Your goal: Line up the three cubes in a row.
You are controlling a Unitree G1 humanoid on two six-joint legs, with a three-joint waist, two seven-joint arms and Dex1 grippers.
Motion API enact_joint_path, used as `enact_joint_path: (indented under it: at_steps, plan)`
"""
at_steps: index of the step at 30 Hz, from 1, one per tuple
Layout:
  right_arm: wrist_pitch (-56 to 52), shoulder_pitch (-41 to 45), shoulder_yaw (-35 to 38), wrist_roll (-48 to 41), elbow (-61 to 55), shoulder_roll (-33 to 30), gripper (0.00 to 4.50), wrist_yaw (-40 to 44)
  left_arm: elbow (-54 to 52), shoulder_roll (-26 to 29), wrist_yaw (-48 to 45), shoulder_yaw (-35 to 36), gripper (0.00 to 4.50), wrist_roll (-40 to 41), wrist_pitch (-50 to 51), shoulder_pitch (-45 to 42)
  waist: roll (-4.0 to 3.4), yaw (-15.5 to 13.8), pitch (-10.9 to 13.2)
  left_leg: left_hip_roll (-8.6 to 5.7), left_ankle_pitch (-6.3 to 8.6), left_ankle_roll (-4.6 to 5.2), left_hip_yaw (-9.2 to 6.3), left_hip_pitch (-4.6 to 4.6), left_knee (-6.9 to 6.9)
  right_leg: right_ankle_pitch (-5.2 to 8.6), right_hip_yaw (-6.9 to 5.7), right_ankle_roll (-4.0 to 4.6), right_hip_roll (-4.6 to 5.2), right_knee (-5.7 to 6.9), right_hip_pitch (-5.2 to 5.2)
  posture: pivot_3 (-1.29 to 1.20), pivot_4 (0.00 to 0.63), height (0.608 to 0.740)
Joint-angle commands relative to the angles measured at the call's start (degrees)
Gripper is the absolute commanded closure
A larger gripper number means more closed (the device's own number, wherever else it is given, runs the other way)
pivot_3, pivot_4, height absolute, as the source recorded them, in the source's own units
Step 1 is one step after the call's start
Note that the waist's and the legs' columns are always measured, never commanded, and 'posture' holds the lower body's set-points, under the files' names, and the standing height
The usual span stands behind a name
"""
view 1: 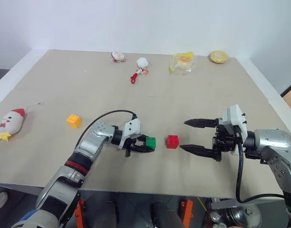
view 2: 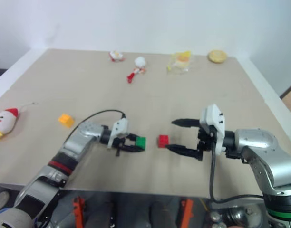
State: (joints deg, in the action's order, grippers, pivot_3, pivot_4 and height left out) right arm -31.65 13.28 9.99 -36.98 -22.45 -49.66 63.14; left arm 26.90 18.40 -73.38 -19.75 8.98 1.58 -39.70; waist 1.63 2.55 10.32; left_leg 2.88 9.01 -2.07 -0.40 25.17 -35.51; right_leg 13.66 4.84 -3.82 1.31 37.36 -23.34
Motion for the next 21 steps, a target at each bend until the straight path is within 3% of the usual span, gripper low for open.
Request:
enact_joint_path:
  at_steps: [1,21]
  plan:
    - [0.03,0.2,2.32,-1.38,-1.93,-0.92,0.0,-0.4,0.48,0.75,0.15,1.64,3.16,-0.32,-0.48,-0.88,0.0,0.01,0.0,0.0,0.0,0.0,0.0,-0.01,0.0,-0.01,0.0,0.01,0.0,0.0,0.0,0.0,0.15,0.738]
    - [0.02,0.71,1.2,-1.66,-1.53,-0.58,0.0,-0.79,0.52,1.88,-4.13,2.41,3.16,0.44,-0.4,-0.86,0.0,-0.01,0.0,0.0,0.0,0.01,0.0,0.02,0.02,0.02,-0.01,-0.01,0.0,0.0,0.0,0.0,0.15,0.738]
